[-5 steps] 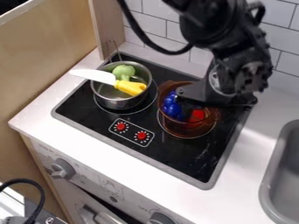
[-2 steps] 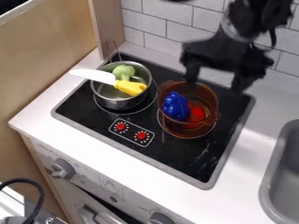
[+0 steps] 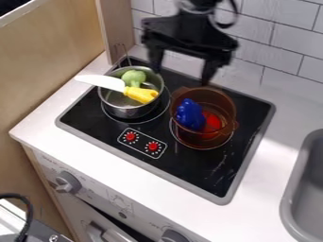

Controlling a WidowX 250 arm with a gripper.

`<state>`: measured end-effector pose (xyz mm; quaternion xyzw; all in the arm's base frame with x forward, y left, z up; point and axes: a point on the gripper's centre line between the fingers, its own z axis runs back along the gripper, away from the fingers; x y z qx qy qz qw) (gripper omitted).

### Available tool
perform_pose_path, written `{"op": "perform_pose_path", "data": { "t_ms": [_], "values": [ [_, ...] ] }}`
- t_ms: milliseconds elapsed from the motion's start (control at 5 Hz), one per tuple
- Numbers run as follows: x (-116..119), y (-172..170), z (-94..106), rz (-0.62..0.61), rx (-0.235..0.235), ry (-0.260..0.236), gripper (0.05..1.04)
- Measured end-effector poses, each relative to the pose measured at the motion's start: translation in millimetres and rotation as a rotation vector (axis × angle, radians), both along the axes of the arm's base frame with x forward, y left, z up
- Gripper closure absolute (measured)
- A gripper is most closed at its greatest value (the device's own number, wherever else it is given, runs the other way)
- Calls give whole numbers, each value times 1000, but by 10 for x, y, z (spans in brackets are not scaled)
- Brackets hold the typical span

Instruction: Moving the yellow pot onto the right side of the burner

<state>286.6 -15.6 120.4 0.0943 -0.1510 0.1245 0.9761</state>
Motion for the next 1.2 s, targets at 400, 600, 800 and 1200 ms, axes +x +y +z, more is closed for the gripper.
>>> {"op": "perform_pose_path", "data": {
  "t_ms": [400,600,800,1200],
  "values": [
    [-262,278,-21,-71,14,11,83],
    [-244,445,-46,-105,12,0,83],
    [-230,567,-45,-139,9,-4,83],
    [-265,817,-37,-183,-26,10,83]
  ]
}}
